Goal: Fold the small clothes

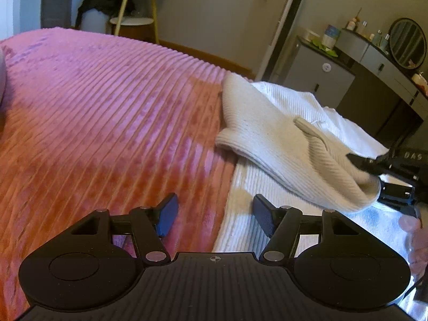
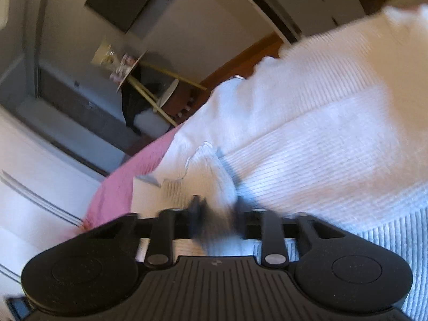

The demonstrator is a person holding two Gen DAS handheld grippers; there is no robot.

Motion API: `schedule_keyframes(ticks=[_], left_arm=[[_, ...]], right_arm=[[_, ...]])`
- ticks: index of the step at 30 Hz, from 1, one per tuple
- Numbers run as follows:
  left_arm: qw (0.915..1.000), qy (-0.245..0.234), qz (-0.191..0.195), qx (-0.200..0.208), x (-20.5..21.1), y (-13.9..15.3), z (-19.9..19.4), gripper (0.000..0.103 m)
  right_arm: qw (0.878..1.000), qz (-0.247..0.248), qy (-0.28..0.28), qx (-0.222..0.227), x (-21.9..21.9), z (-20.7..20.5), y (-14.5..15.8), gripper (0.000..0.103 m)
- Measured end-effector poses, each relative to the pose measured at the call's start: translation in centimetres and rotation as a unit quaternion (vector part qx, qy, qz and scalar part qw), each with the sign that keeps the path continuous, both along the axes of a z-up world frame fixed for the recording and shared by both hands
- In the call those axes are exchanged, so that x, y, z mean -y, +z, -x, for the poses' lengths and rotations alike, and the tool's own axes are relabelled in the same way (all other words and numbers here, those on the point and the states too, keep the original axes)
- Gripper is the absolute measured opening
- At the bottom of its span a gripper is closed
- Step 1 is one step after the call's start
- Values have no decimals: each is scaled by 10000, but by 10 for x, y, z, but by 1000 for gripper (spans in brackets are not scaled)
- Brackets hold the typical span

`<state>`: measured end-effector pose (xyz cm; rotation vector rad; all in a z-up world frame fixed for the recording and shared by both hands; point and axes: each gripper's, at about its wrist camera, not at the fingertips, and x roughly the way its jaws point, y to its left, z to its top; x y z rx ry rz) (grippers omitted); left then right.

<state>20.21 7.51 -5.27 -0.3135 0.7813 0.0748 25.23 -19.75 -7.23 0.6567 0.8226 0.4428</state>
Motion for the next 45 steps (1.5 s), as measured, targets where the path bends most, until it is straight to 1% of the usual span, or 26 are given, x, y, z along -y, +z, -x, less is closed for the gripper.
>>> schedule_keyframes(ticks=[3,6,8,9,11,12,13,14,15,16,18,20,24,26,28,30,32,34,35,37,38,39,40,41,42,45], left_arm=[[10000,39,-48,26,2,1,1,68],[9999,72,-84,45,2,1,2,68],[9999,105,-47,44,1,1,2,68],[9999,119,-31,42,1,1,2,68],[9999,125,-46,43,2,0,2,68],[9999,111,-77,37,3,0,2,68],[9999,100,-113,40,5,0,2,69],[9998,87,-149,44,6,1,3,69],[9998,70,-181,54,8,1,3,69],[9998,59,-193,63,8,2,4,69],[9998,49,-171,90,9,4,4,70],[9998,33,-131,128,9,4,4,70],[9997,-53,-208,140,13,3,2,71],[9996,-81,-254,134,15,1,1,72],[9995,-91,-275,139,15,0,-1,73],[9994,-88,-286,162,16,-1,-2,73],[9993,-72,-297,196,17,-2,-2,73],[9992,-71,-315,224,17,-3,-2,74],[9992,-79,-331,217,18,-3,-2,75],[9991,-89,-360,206,18,-4,-2,75],[9991,-87,-364,208,18,-4,-1,75],[9991,-87,-360,210,18,-4,-1,76],[9991,-82,-351,207,18,-4,-1,76],[9992,-80,-341,204,17,-4,-1,76],[9992,-81,-330,204,17,-4,0,76],[9992,-75,-326,200,17,-3,-1,77]], right_arm=[[9984,341,-124,437,-4,11,17,14],[9912,53,-778,1067,14,33,43,13],[9796,127,-1412,1425,29,54,55,13],[9724,314,-1675,1593,31,64,58,13],[9569,951,-2067,1805,32,82,55,15],[9543,1290,-2048,1753,30,84,49,18],[9555,1606,-1940,1537,28,82,40,18],[9588,1724,-1865,1275,29,79,31,18],[9625,1651,-1855,1088,32,77,24,20],[9667,1418,-1935,896,39,76,17,27],[9724,733,-2089,732,54,76,12,32],[9740,100,-2187,586,64,71,9,32],[9760,-545,-2092,259,75,51,-9,34],[9730,-1129,-2015,4,84,41,-24,32],[9685,-1420,-2043,-62,85,34,-31,10],[9733,-986,-2056,270,81,34,-18,9],[9739,-516,-2039,848,75,42,5,9],[9657,-293,-2207,1339,74,49,23,10],[9578,-232,-2379,1598,75,54,28,10],[9484,8,-2602,1814,76,60,30,12],[9483,266,-2673,1691,76,59,25,14],[9510,576,-2682,1424,73,54,18,15],[9534,934,-2683,1012,72,47,9,18],[9541,1126,-2694,665,73,44,-1,18],[9548,1052,-2726,548,79,46,-7,17],[9532,353,-2956,531,96,57,-13,17]])
